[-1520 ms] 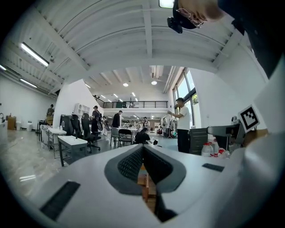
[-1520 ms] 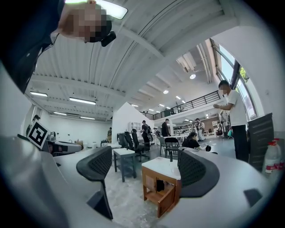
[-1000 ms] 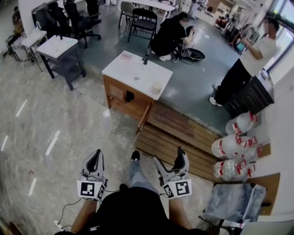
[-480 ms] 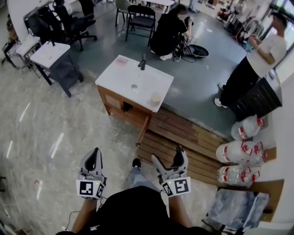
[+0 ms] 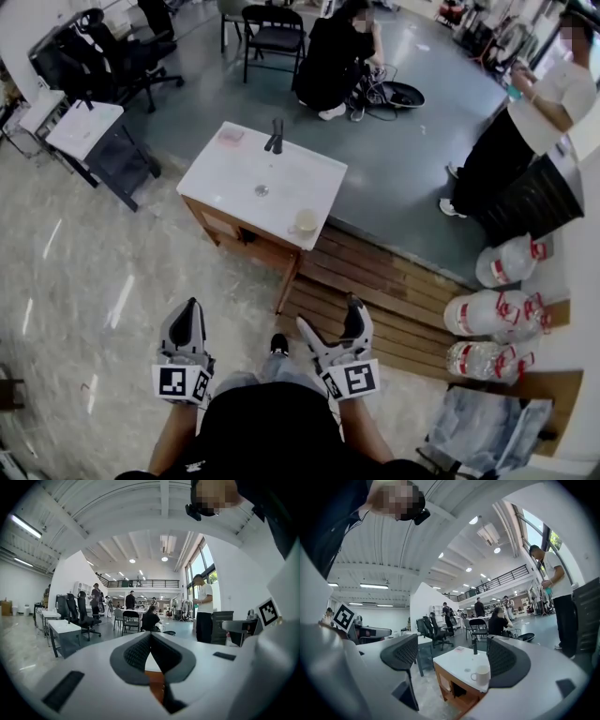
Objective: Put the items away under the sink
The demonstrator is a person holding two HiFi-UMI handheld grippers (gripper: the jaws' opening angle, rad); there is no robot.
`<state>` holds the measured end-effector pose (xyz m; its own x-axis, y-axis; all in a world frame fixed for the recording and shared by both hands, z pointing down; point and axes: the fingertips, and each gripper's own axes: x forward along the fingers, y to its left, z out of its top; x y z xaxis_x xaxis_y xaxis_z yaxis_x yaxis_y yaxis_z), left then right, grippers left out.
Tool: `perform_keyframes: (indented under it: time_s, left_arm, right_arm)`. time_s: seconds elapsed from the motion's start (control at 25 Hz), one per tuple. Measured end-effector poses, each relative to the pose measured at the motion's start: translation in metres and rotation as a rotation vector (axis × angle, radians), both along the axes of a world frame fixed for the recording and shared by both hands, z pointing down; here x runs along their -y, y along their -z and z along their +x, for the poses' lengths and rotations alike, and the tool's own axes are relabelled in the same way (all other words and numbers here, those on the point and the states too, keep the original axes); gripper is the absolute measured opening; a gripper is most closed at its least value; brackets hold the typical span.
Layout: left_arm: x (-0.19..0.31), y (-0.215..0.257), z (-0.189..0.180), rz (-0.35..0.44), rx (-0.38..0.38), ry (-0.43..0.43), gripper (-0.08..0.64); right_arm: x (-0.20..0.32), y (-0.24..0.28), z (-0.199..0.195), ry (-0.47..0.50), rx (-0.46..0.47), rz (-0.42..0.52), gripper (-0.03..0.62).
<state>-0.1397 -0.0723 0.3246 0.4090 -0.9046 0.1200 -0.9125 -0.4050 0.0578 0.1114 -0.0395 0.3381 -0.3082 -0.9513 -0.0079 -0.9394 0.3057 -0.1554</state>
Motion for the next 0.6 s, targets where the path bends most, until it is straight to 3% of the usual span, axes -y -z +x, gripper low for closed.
perform_keyframes:
  time_s: [0.32, 0.6]
  left_arm:
    - [0.054, -0.022, 0.01, -0.033, 0.01, -0.057, 0.006]
    - [0.111, -0.091, 0.025, -0.079, 0.007, -0.179, 0.006]
  right_arm:
    - [0.045, -0.028, 0.002, -0.058, 0.031, -0.05, 0.449]
    - [0.09, -0.098, -0.027, -0.106, 0.003, -0.12, 0.449]
